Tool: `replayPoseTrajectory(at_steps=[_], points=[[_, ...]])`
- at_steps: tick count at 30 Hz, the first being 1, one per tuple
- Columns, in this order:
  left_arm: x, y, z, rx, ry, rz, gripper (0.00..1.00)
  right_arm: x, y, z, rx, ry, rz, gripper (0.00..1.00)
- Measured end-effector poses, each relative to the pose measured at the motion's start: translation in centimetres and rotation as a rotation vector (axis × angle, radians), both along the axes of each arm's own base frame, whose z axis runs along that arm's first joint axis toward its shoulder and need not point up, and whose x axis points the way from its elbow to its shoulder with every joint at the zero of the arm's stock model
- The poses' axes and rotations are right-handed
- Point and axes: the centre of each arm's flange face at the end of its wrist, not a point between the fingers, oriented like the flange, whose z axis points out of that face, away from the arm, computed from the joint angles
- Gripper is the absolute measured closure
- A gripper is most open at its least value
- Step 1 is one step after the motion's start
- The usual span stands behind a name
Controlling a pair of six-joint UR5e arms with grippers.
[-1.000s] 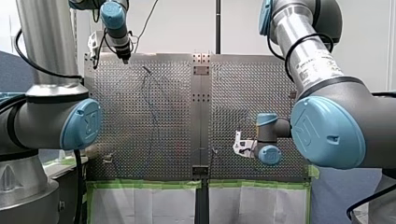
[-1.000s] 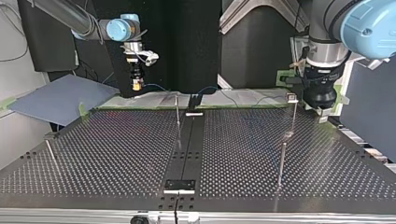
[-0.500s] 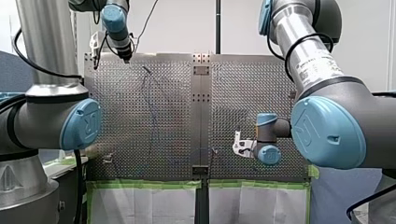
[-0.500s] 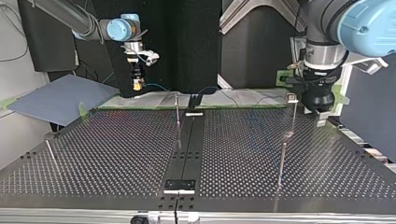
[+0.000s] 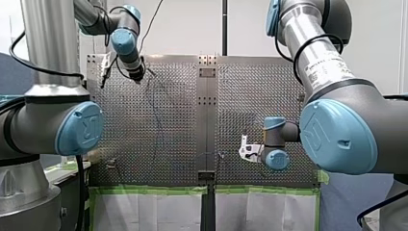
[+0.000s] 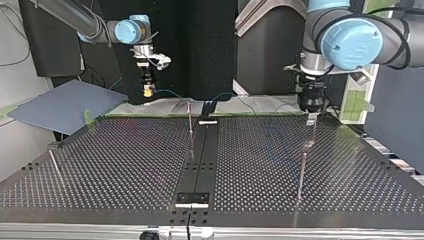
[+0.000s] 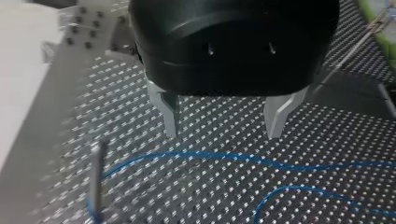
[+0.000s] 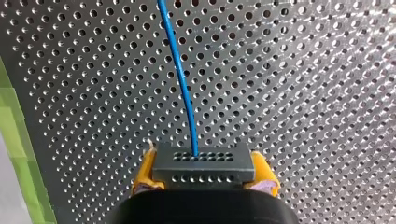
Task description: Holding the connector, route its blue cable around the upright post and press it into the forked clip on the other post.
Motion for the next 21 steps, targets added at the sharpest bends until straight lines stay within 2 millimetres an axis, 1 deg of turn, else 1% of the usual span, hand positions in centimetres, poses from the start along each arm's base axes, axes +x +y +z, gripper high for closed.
replayPoseTrajectory(at_steps=[1,9,19,21], points=[[0.1,-0.4,-0.4,0.013,0.001,-0.005,0.0,0.0,0.0,0.0,0.0,0.0,0.001,1.0],[1.2,-2.8,-2.5,0.09,-0.001,-0.043,0.0,0.1,0.1,0.0,0.0,0.0,0.005,1.0],[2.2,-7.0,-5.7,0.183,-0.005,-0.146,0.0,0.2,0.1,0.0,-0.002,-0.001,0.006,1.0],[2.2,-7.8,-5.9,0.201,-0.016,-0.157,0.0,0.2,0.1,0.0,-0.002,-0.001,0.007,1.0]])
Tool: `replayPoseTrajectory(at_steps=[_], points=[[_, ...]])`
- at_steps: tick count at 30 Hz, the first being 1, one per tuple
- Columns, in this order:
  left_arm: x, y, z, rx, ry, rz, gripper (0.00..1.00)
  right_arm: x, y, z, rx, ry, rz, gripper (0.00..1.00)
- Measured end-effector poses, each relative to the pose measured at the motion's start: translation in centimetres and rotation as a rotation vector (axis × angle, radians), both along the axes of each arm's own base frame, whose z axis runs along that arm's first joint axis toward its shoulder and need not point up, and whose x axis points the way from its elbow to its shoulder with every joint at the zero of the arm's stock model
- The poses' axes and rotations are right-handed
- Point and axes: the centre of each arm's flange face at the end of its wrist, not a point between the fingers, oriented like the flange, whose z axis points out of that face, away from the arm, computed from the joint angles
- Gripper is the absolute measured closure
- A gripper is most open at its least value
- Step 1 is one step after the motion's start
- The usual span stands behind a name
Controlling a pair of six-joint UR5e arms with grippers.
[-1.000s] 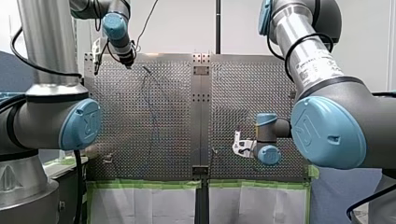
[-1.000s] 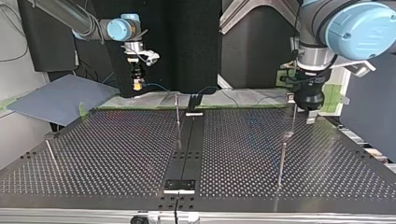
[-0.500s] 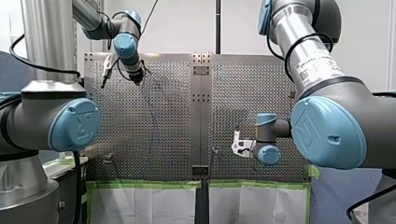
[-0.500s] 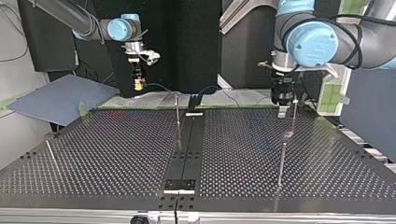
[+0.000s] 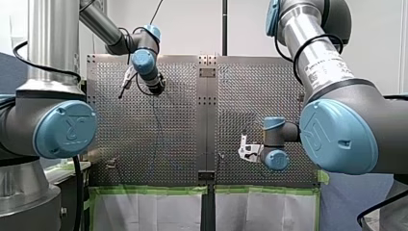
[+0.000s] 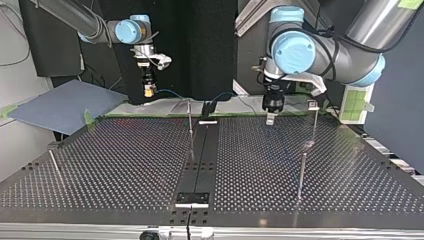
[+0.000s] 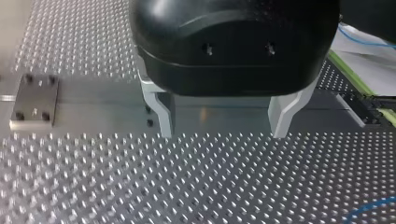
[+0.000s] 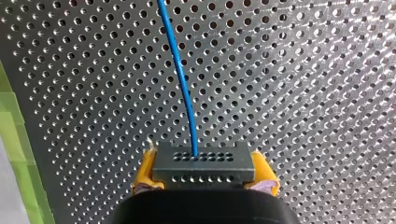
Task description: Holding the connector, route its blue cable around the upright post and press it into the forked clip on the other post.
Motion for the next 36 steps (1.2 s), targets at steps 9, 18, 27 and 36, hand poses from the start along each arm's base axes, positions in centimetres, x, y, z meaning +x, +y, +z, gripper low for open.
replayPoseTrajectory(at_steps=[9,18,27,36], points=[[1.8,-0.3,2.3,0.061,-0.119,0.045,0.0,0.2,0.1,0.0,0.0,0.0,0.014,1.0],[2.8,0.2,3.3,0.119,-0.193,0.107,0.0,0.3,0.1,0.0,0.002,0.002,0.015,1.0],[3.4,-0.5,3.8,0.168,-0.261,0.08,0.0,0.2,0.1,0.0,0.003,0.002,0.015,1.0],[4.4,-1.6,2.2,0.194,-0.294,0.047,0.0,0.3,0.1,0.0,0.002,0.002,0.015,1.0]])
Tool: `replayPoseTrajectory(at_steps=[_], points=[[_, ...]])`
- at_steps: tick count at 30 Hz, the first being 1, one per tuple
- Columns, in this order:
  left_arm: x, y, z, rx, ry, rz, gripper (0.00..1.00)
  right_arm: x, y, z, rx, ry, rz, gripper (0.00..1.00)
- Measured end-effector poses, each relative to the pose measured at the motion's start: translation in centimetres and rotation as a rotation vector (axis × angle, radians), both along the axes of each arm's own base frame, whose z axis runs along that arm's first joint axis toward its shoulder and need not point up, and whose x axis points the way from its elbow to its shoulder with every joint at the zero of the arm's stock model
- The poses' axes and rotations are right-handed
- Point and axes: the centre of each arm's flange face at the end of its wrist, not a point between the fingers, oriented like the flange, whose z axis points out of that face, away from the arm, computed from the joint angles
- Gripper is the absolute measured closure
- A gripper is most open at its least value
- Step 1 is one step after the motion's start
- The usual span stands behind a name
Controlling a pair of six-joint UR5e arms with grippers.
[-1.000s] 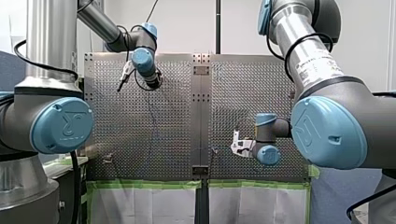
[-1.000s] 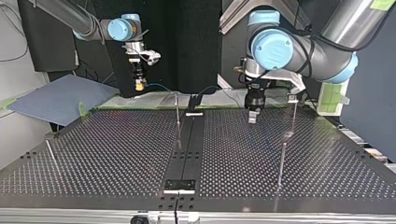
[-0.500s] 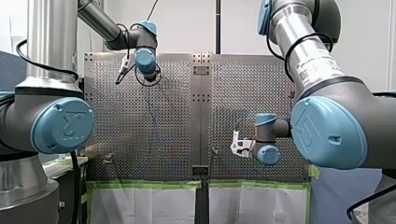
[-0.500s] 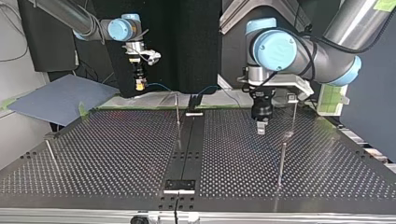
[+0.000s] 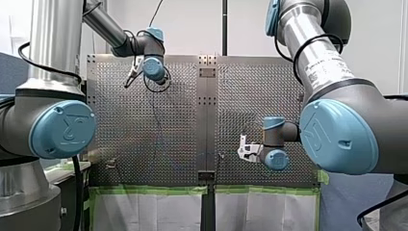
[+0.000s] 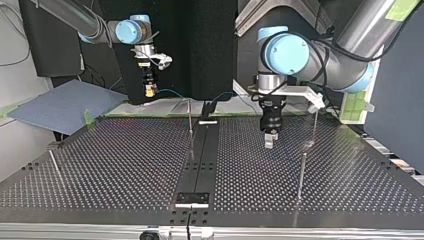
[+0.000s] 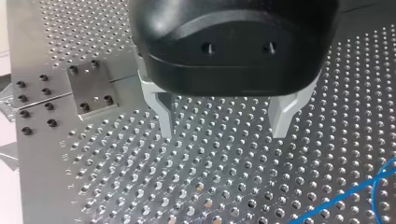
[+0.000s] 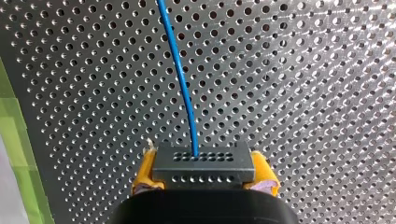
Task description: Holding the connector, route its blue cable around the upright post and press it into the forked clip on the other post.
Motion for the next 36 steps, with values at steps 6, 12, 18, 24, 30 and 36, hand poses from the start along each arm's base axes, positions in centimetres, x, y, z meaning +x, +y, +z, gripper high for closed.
replayPoseTrajectory(at_steps=[6,12,18,24,30,36], points=[[0.6,-0.1,-0.5,-0.015,-0.037,0.023,0.0,0.0,0.0,0.0,0.0,0.0,0.0,1.0],[0.9,0.2,-0.2,-0.04,-0.081,0.064,0.0,0.0,0.0,0.0,0.0,0.0,0.0,1.0],[1.3,0.2,0.3,-0.06,-0.126,0.076,0.0,0.0,0.0,0.0,0.001,0.0,0.0,1.0],[1.5,-0.4,0.6,-0.062,-0.168,0.046,0.0,0.0,0.0,0.0,0.001,0.001,0.0,1.0],[1.5,-0.2,0.5,-0.054,-0.196,0.074,0.0,0.0,0.0,0.0,0.001,0.0,0.0,1.0],[1.2,0.3,-0.2,-0.016,-0.186,0.125,0.0,0.0,0.0,0.0,0.001,0.0,0.0,1.0]])
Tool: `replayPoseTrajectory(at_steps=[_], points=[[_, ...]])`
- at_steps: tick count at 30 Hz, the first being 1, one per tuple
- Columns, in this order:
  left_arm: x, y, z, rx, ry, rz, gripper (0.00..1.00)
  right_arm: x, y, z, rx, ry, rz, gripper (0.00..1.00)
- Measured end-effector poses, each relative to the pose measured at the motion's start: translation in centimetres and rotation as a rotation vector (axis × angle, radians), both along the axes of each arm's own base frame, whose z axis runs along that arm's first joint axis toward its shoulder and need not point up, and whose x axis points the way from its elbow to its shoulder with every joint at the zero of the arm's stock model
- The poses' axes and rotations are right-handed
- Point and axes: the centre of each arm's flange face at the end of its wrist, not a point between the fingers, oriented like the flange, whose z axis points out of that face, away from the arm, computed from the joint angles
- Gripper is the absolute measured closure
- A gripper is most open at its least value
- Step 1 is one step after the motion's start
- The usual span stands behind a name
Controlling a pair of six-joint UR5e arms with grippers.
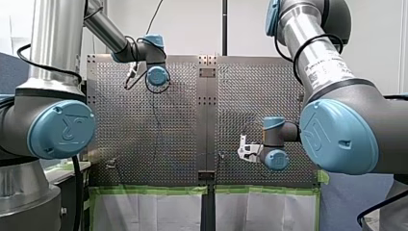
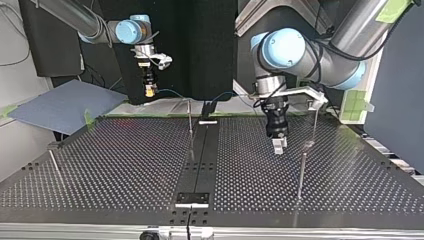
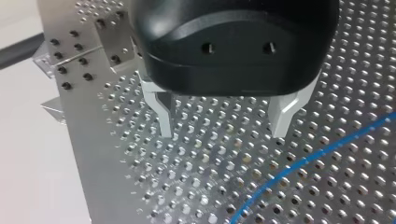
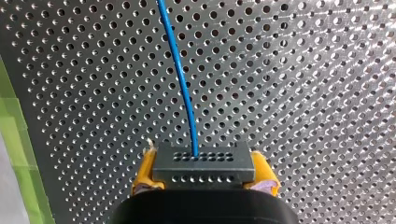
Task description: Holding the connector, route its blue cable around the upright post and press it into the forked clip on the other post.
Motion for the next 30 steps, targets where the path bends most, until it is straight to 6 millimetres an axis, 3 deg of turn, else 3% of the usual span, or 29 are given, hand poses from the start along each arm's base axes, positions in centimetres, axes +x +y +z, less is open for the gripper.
replayPoseTrajectory(at_steps=[6,18,30], points=[[0.0,0.1,-0.4,0.044,0.018,0.032,0.0,0.0,0.0,0.0,-0.002,-0.001,0.0,1.0],[2.0,0.1,-4.8,0.148,0.111,0.088,0.0,0.0,0.0,0.0,-0.002,-0.001,0.0,1.0],[3.0,1.2,-5.1,0.144,0.116,0.125,0.0,0.0,0.0,0.0,0.0,0.0,0.0,1.0]])
